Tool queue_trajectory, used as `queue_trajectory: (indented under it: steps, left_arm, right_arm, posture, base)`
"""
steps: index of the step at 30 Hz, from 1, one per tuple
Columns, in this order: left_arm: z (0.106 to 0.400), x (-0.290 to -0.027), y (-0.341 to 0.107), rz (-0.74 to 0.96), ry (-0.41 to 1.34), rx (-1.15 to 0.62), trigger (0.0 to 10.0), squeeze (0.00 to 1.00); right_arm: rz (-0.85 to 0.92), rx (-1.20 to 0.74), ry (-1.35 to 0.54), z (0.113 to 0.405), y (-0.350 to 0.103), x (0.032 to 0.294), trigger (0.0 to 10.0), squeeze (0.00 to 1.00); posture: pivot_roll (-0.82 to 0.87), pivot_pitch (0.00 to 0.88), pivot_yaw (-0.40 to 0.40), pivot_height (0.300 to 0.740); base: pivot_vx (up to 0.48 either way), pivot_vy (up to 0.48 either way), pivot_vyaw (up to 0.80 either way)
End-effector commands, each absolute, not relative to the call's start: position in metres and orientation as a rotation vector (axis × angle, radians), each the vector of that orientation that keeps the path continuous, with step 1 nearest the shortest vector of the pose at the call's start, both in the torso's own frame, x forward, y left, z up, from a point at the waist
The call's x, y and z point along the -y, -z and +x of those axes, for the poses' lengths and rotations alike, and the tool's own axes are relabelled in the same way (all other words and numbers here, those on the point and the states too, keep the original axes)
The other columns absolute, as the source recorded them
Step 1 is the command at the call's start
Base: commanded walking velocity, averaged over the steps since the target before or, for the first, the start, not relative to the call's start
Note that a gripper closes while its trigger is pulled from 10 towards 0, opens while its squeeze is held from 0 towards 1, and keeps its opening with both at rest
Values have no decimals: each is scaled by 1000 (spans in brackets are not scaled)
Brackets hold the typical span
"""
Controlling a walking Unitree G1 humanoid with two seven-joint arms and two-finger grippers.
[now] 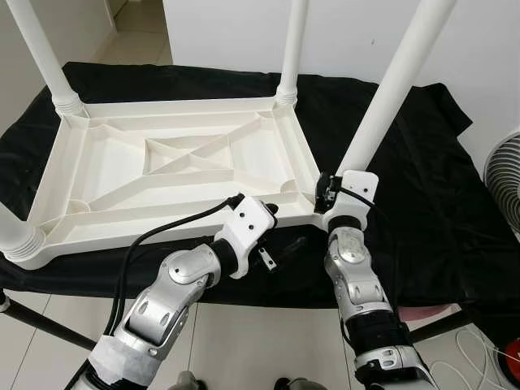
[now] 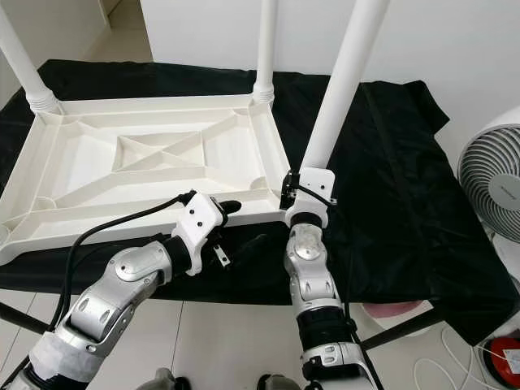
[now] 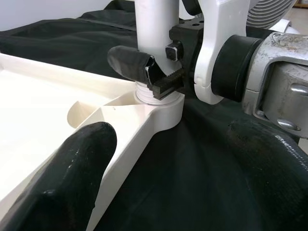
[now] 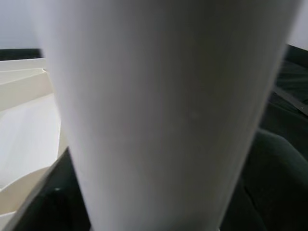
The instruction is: Building children table
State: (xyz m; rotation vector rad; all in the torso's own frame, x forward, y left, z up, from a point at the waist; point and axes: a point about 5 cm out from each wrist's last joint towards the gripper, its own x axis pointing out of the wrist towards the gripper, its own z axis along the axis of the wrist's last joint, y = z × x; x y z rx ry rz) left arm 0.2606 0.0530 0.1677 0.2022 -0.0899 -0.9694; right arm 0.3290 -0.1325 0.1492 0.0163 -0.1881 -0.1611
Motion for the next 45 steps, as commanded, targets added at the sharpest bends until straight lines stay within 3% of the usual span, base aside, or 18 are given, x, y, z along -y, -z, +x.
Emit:
queue_trajectory:
  steps: [1,4,5,6,13,19,29,30,31,32,40,41,45]
  left_arm:
    - [258,-49,-163,207,1012,77,10000,0]
    - [258,-48,-163,204,1016,78,10000,0]
    - [258,-48,-164,205,1017,79,10000,0]
    - [259,-47,-163,206,1017,79,10000,0]
    - [260,-44,-163,219,1016,80,10000,0]
    - [261,-36,-165,227,1037,90,10000,0]
    - [261,-35,-166,227,1040,96,10000,0]
    - [261,-36,-167,228,1037,98,10000,0]
    - [261,-36,-167,228,1037,98,10000,0]
    - [261,-36,-167,228,1036,98,10000,0]
    - [261,-33,-167,227,1044,98,10000,0]
    - [260,-31,-167,226,1053,101,10000,0]
    - [260,-28,-168,227,1062,106,10000,0]
  right_arm:
    - [22,179,165,328,-145,138,10000,1000]
    - [16,184,141,329,-146,142,10000,1000]
    - [20,190,115,331,-147,143,10000,831]
    - [19,193,69,331,-149,144,10000,0]
    - [31,203,-31,332,-153,145,10000,0]
    - [-73,234,-369,331,-165,156,10000,0]
    - [-121,216,-525,334,-167,162,10000,0]
    - [-147,194,-573,334,-165,166,4980,0]
    - [-147,194,-573,334,-165,166,4980,0]
    - [-157,184,-588,334,-164,168,3412,0]
    - [-185,144,-645,336,-160,176,3059,0]
    - [-189,129,-655,337,-158,178,0,0]
    - [-177,102,-656,340,-155,183,0,0]
  posture:
    - [-67,86,-13,740]
    - [-67,86,-13,740]
    - [-73,89,-12,740]
    - [-73,89,-12,740]
    - [-82,98,-8,740]
    - [-98,102,2,740]
    - [-89,98,2,740]
    - [-87,97,3,740]
    - [-87,97,3,740]
    - [-88,97,4,740]
    - [-93,95,8,740]
    - [-93,96,8,740]
    - [-91,95,11,740]
  base:
    - [0,0,0]
    - [0,0,0]
    - [0,0,0]
    - [0,0,0]
    - [0,0,0]
    - [0,0,0]
    - [0,0,0]
    - [0,0,0]
    - [0,0,0]
    - [0,0,0]
    - [0,0,0]
    - [0,0,0]
    - [0,0,0]
